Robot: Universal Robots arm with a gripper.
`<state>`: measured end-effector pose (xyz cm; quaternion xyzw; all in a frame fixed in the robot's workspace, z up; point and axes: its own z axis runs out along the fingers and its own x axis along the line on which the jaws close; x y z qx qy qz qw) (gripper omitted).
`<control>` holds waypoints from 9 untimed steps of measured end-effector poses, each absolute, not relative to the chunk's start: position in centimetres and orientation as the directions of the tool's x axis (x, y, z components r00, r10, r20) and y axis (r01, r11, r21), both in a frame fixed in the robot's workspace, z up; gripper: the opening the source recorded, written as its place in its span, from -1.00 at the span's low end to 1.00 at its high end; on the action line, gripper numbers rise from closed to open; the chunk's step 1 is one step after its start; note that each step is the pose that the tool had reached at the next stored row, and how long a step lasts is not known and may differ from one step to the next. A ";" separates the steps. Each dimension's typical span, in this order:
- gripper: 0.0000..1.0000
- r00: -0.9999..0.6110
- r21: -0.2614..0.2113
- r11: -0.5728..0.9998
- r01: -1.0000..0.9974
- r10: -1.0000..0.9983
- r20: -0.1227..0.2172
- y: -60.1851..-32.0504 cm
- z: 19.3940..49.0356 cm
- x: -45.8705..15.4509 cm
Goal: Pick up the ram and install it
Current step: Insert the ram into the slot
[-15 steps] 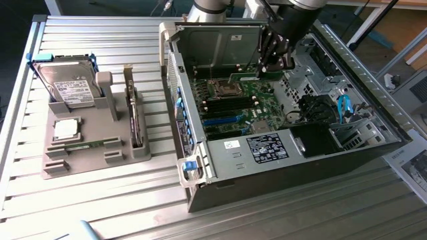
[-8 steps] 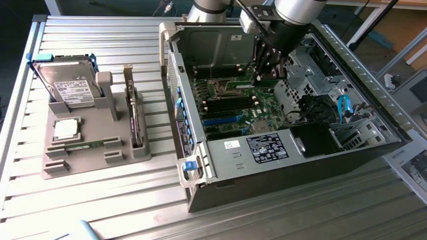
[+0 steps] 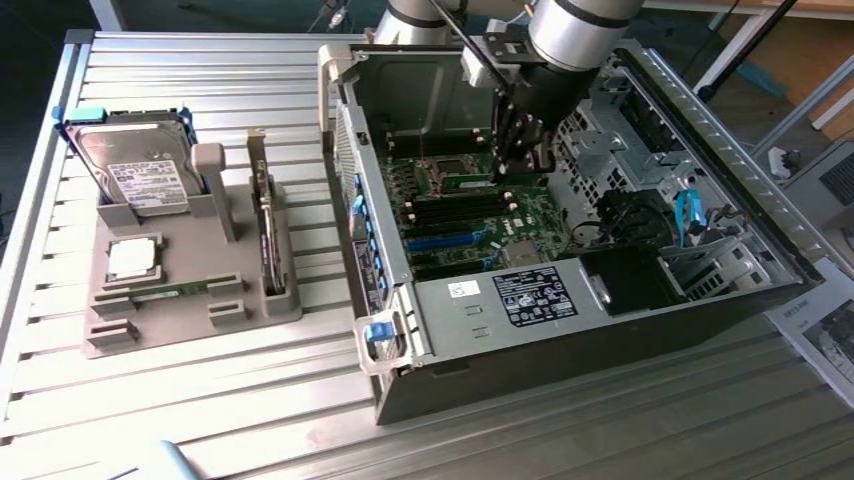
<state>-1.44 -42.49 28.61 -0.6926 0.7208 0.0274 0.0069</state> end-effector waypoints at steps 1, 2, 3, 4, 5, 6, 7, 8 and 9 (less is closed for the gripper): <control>-0.76 -0.040 0.030 0.039 -0.999 -0.998 -0.048 -42.5 28.4 -1.6; -0.76 -0.040 0.030 0.039 -0.999 -0.998 -0.048 -42.5 28.2 -1.8; -0.76 -0.037 0.030 0.036 -0.999 -0.998 -0.048 -42.4 27.9 -2.0; -0.76 -0.019 0.030 0.017 -0.999 -0.999 -0.048 -42.4 27.6 -2.0; -0.76 0.006 0.030 -0.008 -1.000 -0.999 -0.048 -42.4 27.1 -2.1; -0.76 0.007 0.030 -0.008 -1.000 -0.999 -0.048 -42.4 26.7 -2.3; -0.76 0.007 0.030 -0.008 -1.000 -0.999 -0.048 -42.3 26.5 -2.4; -0.76 0.007 0.030 -0.009 -1.000 -0.999 -0.048 -42.2 26.2 -2.6; -0.76 0.007 0.030 -0.009 -1.000 -0.999 -0.048 -42.1 25.9 -2.7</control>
